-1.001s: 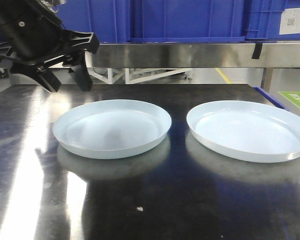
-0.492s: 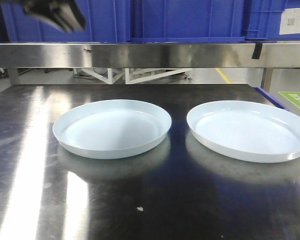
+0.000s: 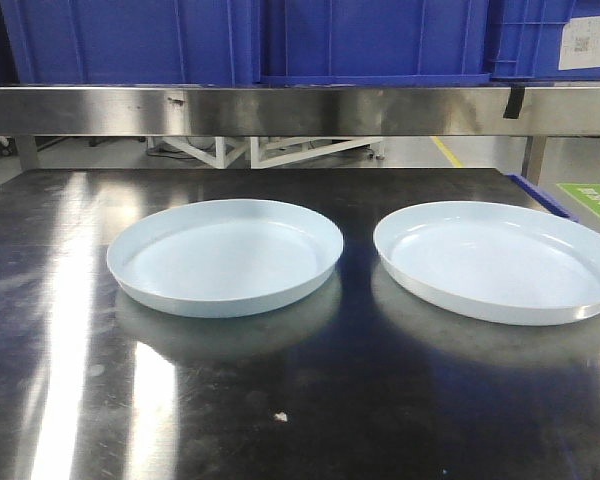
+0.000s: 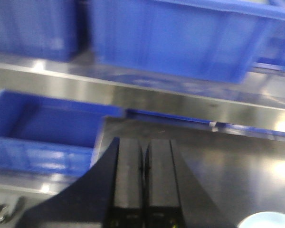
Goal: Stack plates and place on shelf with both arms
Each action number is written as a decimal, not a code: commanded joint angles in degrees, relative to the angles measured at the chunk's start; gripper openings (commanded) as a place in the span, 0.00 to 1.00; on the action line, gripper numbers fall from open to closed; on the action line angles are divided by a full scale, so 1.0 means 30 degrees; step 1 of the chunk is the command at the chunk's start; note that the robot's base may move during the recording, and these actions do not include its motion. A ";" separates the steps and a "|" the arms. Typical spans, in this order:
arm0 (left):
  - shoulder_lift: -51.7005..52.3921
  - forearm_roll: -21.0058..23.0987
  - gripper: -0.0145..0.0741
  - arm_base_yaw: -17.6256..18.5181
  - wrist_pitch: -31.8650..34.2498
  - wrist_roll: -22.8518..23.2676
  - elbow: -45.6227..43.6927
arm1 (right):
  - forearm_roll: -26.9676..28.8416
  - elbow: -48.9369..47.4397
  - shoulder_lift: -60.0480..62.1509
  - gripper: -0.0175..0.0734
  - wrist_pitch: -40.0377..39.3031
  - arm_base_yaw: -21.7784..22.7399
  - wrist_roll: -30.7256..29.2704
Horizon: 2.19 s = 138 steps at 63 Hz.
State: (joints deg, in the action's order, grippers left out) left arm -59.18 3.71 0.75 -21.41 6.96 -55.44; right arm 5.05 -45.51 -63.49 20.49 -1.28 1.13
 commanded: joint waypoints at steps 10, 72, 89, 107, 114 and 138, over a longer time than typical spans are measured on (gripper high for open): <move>0.2904 0.0124 0.27 0.1438 0.2606 0.0210 0.3438 | 0.0040 -0.0754 0.0288 0.84 -0.1244 0.0046 -0.0136; 0.7829 0.0160 0.26 0.1927 0.2914 0.0210 1.0512 | 0.0040 -0.0754 0.0288 0.84 -0.0552 0.0046 -0.0136; 0.7829 0.0160 0.26 0.1927 0.2914 0.0210 1.0512 | 0.0040 -0.0754 0.0288 0.84 -0.0165 0.0046 -0.0136; 0.7829 0.0160 0.26 0.1927 0.2914 0.0210 1.0512 | 0.0040 -0.0754 0.0288 0.36 0.0531 0.0046 -0.0136; 0.7829 0.0160 0.26 0.1927 0.2914 0.0210 1.0512 | 0.0040 -0.0754 0.0288 0.28 0.0845 0.0046 -0.0136; 0.7739 0.0160 0.26 0.1927 0.2914 0.0210 1.0512 | 0.1635 -0.0754 0.0288 0.64 0.2249 0.0046 -0.0136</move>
State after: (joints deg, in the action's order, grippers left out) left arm -35.88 3.92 6.02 -16.98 7.22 -22.23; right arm 8.76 -45.51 -63.49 29.36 -1.28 1.13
